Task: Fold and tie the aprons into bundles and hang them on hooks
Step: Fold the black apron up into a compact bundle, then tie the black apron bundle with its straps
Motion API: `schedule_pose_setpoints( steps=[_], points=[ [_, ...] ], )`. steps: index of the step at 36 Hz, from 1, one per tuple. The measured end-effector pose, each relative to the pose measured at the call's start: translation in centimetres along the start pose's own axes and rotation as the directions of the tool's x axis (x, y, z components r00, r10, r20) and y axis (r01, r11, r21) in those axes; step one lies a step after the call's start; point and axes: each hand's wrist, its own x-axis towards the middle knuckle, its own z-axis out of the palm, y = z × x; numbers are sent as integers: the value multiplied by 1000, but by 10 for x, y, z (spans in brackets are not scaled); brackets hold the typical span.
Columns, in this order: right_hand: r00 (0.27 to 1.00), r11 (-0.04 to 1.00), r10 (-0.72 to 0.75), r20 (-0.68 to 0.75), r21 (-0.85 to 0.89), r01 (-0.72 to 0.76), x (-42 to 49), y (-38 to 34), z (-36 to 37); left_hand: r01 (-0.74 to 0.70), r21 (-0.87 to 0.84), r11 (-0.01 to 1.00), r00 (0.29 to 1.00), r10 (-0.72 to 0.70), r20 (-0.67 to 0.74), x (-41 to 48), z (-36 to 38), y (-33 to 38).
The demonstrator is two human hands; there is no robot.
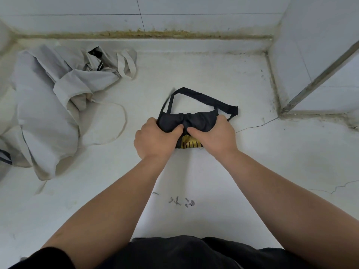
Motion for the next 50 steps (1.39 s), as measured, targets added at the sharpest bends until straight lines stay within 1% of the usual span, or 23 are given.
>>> schedule_pose_setpoints(
  steps=[3,6,9,11,14,16,19,21,23,25,27,29,33,35,38,40,42,45,47,49,50],
  points=[
    [997,996,-71,21,-51,72,1,0,7,0,3,1000,1000,0,29,-4,2,4],
    [996,993,-86,11,-83,86,0,-2,11,-13,-31,999,998,16,69,-3,1,9],
    [999,996,-40,-17,-78,39,5,2,8,-103,-149,983,968,133,213,-3,0,11],
    [1000,998,-5,13,-57,6,8,3,2,-163,-164,973,940,203,273,-5,-2,11],
    [983,997,-62,171,-33,69,8,0,-3,-193,-144,971,947,222,231,-3,-5,7],
    [966,991,-91,241,-73,112,7,-3,-2,-212,-139,967,951,237,197,-4,-6,7],
    [974,972,-99,204,-191,139,9,-8,-1,-284,-205,937,933,320,167,-13,-5,9],
    [980,958,-76,185,-260,124,10,-11,-2,-308,-267,913,924,354,145,-19,-6,9],
    [974,945,-67,217,-298,131,10,-13,-2,-346,-261,901,917,383,108,-19,-6,7],
    [967,944,-102,234,-283,168,8,-14,-2,-365,-229,902,918,390,75,-18,-7,5],
    [965,951,-164,203,-226,209,1,-16,-4,-351,-235,906,927,372,52,-17,-9,4],
    [957,948,-237,169,-175,266,-9,-20,-6,-305,-247,920,945,325,43,-15,-11,3],
    [925,921,-362,119,-107,375,-22,-24,-9,-135,-302,944,988,152,35,-11,-12,3],
    [936,937,-345,68,-24,347,-24,-25,-10,-39,-363,931,998,56,38,-9,-10,2],
    [974,961,-228,12,166,223,-28,-30,-17,97,-460,882,995,-85,46,-5,-9,1],
    [982,957,-189,-17,220,188,-29,-31,-21,132,-484,865,991,-126,46,-4,-10,1],
    [983,955,-181,-35,233,184,-29,-31,-21,135,-503,854,991,-126,53,-4,-10,2],
    [976,953,-212,-47,209,217,-28,-32,-17,60,-466,883,998,-45,44,-8,-9,4],
    [968,952,-250,-39,176,253,-26,-34,-14,-66,-378,923,997,71,-2,-12,-10,7],
    [945,943,-327,-12,56,327,-21,-33,-10,-209,-253,945,978,201,-59,-16,-11,8],
    [930,930,-367,8,-19,367,-20,-32,-8,-253,-209,944,967,241,-84,-16,-12,7]
  ],
)
